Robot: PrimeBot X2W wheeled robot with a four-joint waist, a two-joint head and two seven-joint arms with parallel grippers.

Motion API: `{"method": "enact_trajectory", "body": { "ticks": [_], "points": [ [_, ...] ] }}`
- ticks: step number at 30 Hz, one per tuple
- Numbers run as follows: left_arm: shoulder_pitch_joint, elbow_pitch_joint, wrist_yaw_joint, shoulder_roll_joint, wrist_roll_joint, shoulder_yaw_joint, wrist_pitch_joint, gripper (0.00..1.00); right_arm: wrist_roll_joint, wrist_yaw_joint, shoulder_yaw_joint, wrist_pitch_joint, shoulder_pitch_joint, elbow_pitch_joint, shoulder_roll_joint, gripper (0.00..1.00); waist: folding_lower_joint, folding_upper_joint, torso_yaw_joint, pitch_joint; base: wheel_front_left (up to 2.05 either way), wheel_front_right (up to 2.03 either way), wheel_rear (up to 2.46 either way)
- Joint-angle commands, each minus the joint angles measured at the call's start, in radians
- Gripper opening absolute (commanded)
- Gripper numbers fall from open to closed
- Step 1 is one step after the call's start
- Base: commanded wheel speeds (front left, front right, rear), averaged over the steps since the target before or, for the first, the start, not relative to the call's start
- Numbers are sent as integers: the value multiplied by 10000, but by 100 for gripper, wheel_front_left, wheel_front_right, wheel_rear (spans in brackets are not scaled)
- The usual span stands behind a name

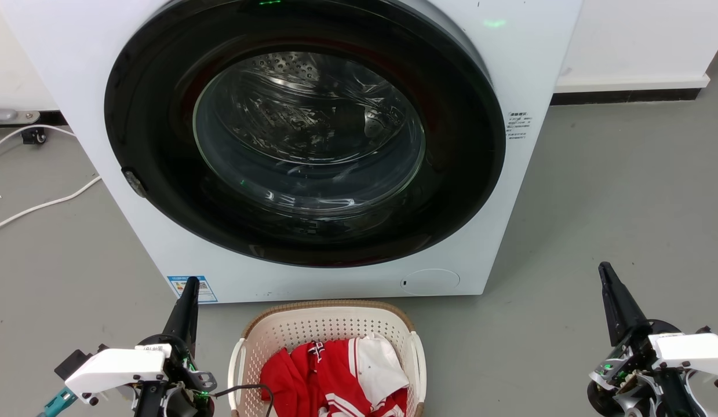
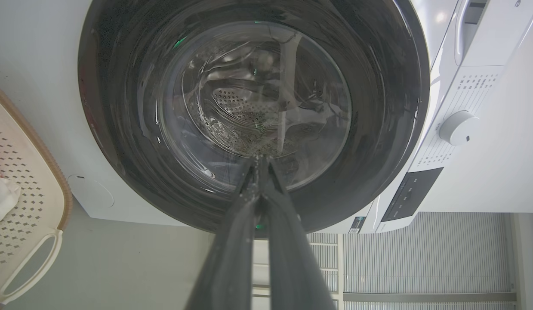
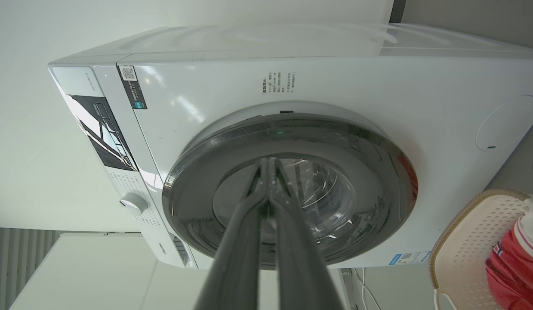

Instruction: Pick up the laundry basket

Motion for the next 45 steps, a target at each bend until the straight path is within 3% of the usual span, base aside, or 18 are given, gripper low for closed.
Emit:
{"method": "enact_trajectory", "body": {
  "ticks": [1, 40, 41, 45],
  "points": [
    [-85, -39, -45, 19, 0, 25, 26, 0, 40, -1, -9, 10, -103, 2, -16, 0, 0, 0, 0, 0, 0, 0, 0],
    [-84, -39, -45, 19, 0, 24, 25, 0, 40, 0, -8, 10, -103, 2, -16, 0, 0, 0, 0, 0, 0, 0, 0],
    [-1, -2, 0, 0, 0, 0, 0, 100, 0, 0, 0, 0, 0, 0, 0, 100, 0, 0, 0, 0, 0, 0, 0],
    [241, 265, 13, -34, 5, -48, -24, 100, -19, 0, 25, -19, 252, 276, 21, 100, 0, 0, 0, 2, 0, 0, 0]
  ]
}}
